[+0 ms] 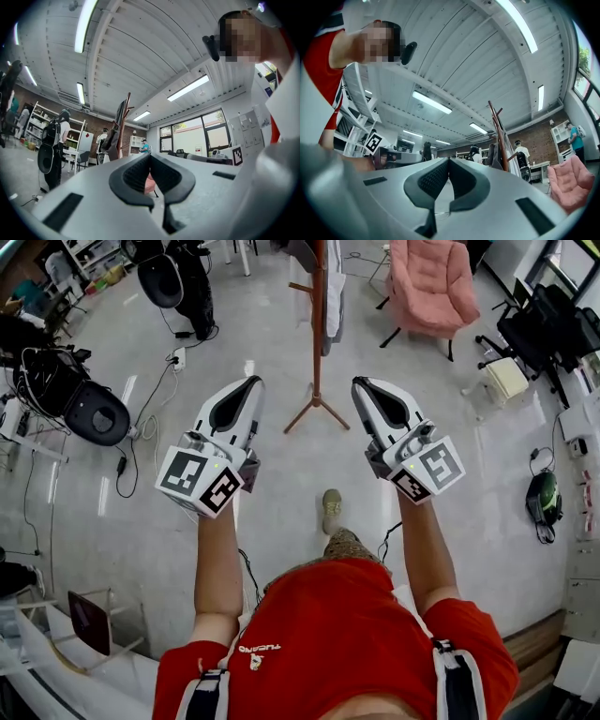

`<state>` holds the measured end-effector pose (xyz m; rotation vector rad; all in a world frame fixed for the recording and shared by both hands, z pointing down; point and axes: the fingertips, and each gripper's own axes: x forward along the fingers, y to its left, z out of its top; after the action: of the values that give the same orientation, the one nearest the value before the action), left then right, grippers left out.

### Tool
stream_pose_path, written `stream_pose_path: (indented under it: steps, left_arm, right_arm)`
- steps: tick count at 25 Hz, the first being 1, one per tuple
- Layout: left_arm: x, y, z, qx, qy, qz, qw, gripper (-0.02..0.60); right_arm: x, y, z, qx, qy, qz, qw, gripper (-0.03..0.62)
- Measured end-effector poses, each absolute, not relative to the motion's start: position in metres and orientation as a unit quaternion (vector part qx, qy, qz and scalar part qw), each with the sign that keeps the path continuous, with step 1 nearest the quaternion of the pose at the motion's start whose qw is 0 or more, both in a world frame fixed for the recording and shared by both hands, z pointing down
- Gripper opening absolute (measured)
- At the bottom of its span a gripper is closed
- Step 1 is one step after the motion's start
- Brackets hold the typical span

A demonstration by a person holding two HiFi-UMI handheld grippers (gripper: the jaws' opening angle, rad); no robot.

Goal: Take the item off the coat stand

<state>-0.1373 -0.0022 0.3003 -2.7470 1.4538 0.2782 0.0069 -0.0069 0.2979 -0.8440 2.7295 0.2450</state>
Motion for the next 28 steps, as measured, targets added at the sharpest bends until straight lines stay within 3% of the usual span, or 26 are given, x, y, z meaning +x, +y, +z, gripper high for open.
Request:
stream_pose_path:
  steps: [19,28]
  left_arm:
    - [-0.163,-0.296,0.255,-0.849,0.52,0.079,0.042,0.015]
    - [-0.18,-0.396,0.227,-0.862,0.502,0.054,0.053,0.169]
  right_arm:
    - [0.007,-0.27,0.279,-0.25,0.953,0.088,0.145,0.025]
    - [-0.007,-0.319,0.274,-0.274,0.948,0.096,0.132,0.025]
